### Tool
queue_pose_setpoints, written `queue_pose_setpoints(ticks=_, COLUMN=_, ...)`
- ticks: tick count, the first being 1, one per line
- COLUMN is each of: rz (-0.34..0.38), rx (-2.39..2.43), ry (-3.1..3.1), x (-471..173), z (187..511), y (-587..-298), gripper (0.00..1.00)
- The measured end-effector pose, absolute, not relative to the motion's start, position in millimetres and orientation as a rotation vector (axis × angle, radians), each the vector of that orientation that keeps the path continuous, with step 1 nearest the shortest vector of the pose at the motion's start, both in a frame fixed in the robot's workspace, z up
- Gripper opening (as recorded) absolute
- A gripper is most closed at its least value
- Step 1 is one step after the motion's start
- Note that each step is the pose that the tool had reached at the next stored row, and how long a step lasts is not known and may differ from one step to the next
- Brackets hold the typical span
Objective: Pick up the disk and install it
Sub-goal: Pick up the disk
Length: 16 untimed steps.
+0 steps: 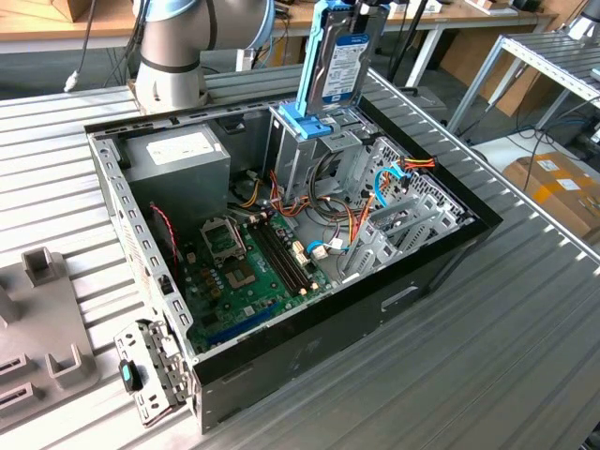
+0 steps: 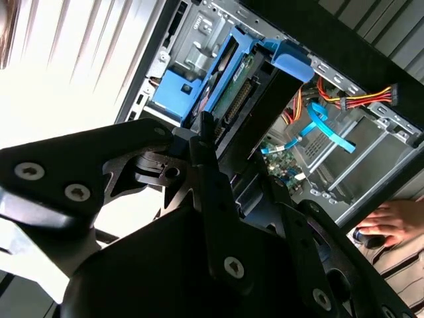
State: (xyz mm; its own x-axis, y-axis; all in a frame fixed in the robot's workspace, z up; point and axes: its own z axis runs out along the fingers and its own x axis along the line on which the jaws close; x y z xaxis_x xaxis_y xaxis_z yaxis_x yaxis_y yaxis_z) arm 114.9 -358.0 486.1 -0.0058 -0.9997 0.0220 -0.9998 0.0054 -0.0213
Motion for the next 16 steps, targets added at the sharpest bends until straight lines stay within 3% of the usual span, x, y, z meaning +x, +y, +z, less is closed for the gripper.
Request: queue_pose_setpoints(ticks=16, rz=0.048, rx=2.214, ry=-2.227, x=115.2, z=486.2, y=-365.2, gripper=0.35)
